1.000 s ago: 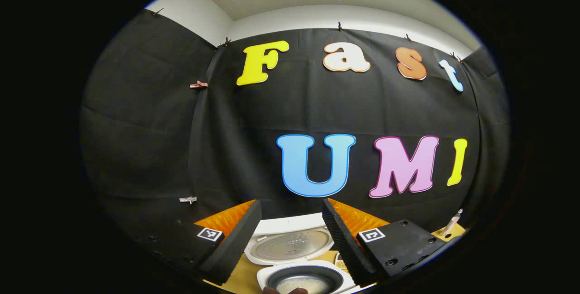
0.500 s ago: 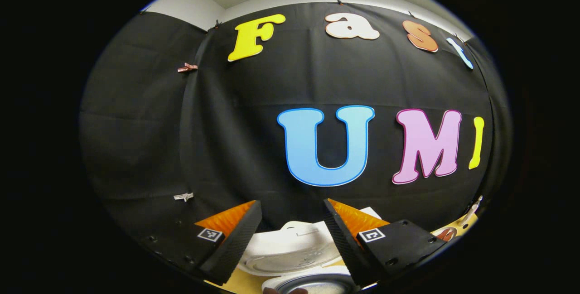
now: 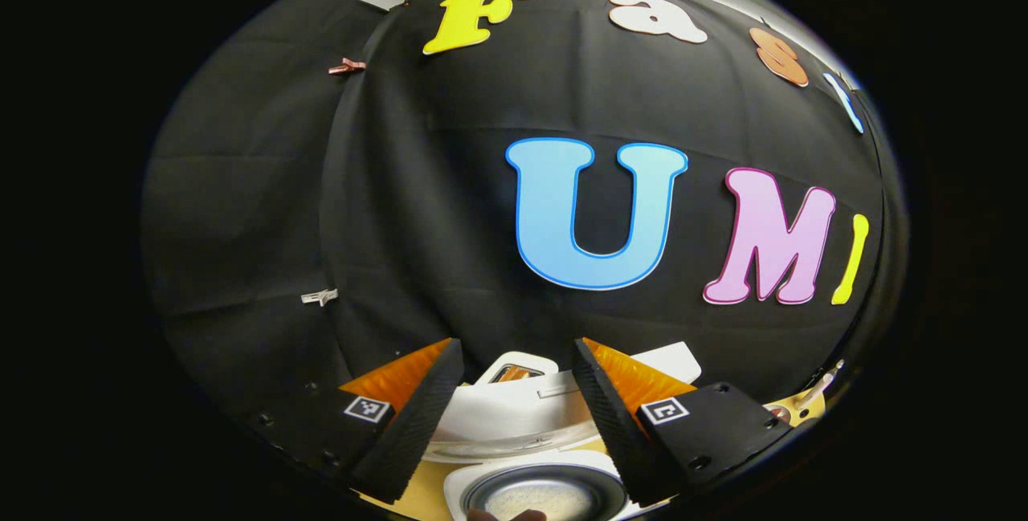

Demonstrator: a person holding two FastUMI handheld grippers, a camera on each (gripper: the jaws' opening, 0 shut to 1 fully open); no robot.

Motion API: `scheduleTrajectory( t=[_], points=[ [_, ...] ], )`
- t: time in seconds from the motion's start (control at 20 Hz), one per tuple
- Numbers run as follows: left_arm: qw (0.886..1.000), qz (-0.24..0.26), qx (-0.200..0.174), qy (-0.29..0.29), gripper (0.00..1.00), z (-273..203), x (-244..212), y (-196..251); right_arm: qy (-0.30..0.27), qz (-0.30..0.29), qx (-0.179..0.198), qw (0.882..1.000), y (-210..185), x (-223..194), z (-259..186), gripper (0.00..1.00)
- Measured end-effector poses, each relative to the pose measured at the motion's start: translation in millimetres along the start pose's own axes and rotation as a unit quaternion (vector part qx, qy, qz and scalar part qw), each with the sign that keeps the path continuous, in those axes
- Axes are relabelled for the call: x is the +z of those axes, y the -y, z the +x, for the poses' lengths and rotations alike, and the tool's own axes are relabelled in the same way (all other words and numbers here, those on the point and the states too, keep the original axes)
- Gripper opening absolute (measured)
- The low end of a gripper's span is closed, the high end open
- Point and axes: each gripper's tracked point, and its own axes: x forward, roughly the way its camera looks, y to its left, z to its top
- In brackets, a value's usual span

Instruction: Close the left gripper, press the button to open the rice cooker; take a wooden spoon from the chopstick holder with the right hand, scoop a spoonful of rice and pour it into the rice cooker, then put the wooden spoon back into the chopstick holder.

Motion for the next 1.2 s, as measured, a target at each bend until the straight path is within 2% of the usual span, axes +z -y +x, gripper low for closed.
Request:
scheduleTrajectory(
  t=[0.3,0.55,0.75,0.85,1.05,1.2],
  points=[
    [1.000,0.003,0.009,0.010,0.98,-59,-35,22,-0.014,-0.005,0.016,1.000,6,-9,2,0.99],
    [1.000,0.002,0.026,-0.007,0.99,-90,-77,49,-0.023,-0.019,0.034,0.999,15,-11,3,0.99],
    [0.997,-0.016,0.008,-0.076,0.98,-98,-137,78,-0.024,-0.024,0.042,0.999,25,-10,-1,0.99],
    [0.995,-0.027,0.020,-0.095,0.99,-104,-162,78,-0.022,-0.027,0.043,0.998,33,-9,-3,0.99],
    [0.995,0.013,0.042,-0.093,0.96,-112,-188,79,-0.027,-0.031,0.038,0.998,49,-13,-8,0.99],
    [0.993,0.004,0.057,-0.105,0.98,-120,-201,78,-0.035,-0.025,0.035,0.998,56,-19,-10,0.99]
  ],
)
